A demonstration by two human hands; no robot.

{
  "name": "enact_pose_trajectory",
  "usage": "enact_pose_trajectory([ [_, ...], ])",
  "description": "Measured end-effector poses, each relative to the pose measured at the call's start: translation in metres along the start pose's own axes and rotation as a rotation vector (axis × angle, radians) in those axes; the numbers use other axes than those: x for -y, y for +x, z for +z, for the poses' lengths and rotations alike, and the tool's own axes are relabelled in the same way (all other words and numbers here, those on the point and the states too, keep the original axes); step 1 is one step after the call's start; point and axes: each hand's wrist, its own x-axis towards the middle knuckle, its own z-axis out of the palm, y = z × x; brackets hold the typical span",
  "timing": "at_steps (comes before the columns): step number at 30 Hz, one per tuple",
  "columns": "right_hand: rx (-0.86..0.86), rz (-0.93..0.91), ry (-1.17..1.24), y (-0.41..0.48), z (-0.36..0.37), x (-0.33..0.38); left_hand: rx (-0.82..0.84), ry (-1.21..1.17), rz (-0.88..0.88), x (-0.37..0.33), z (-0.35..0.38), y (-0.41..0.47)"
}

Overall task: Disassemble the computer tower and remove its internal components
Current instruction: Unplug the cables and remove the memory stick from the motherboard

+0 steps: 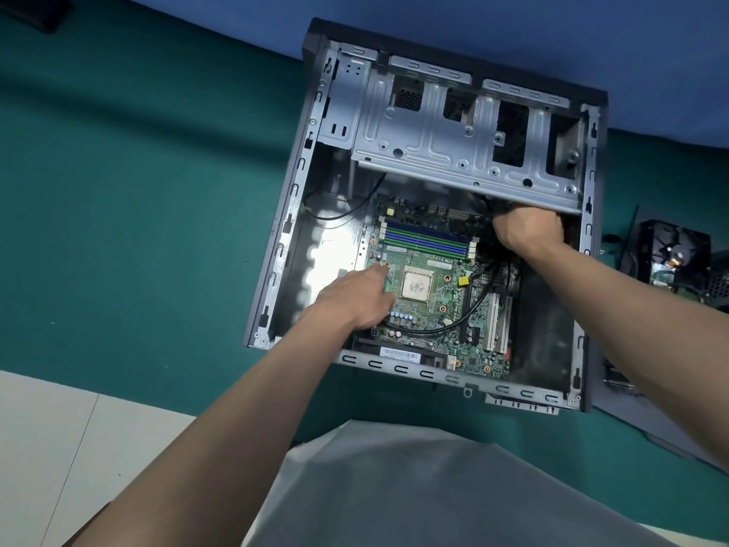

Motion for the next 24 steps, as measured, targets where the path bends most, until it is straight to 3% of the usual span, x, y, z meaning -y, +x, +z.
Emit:
enact_pose_trajectory([
  [24,0.022,-0.008,-0.062,0.0028,0.0000,-0.0008,-0.018,0.008,0.004,0.0023,0.0012,0.0009],
])
